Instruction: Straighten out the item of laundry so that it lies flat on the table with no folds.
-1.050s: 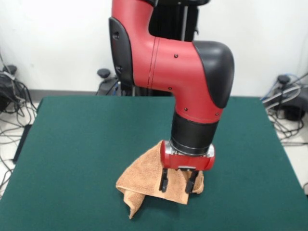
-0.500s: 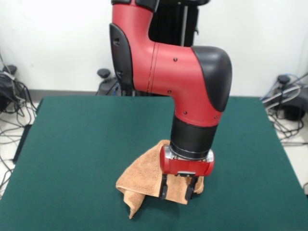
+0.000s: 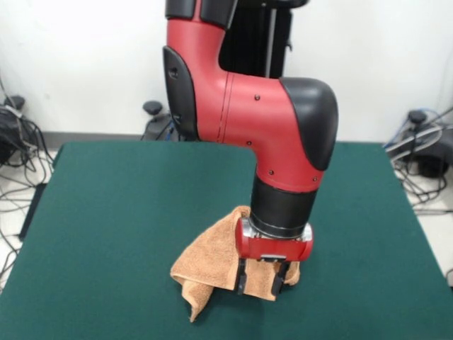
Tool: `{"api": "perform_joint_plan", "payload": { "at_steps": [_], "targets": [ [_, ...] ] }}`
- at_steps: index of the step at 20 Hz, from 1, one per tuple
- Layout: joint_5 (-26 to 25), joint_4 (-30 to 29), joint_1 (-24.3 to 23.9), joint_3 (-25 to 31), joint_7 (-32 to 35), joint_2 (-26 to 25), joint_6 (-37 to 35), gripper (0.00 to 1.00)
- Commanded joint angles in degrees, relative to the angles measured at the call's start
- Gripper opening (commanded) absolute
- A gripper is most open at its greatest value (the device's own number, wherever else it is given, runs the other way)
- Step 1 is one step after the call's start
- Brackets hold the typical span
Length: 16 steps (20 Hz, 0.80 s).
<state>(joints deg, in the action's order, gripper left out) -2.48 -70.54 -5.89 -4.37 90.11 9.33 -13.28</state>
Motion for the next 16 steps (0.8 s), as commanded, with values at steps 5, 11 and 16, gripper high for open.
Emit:
{"api": "perform_joint_plan", "payload": {
  "at_steps": [5,11,16],
  "targets": [
    [0.46,-4.41,2.86,-0.43,12.05,-0.74,1.83,1.00],
    [1.79,-5.36,5.01,-1.73,14.42,-0.60,2.31,1.00],
    [2.12,-4.94,4.98,-1.76,14.33,-1.36,2.69,1.00]
  ]
}}
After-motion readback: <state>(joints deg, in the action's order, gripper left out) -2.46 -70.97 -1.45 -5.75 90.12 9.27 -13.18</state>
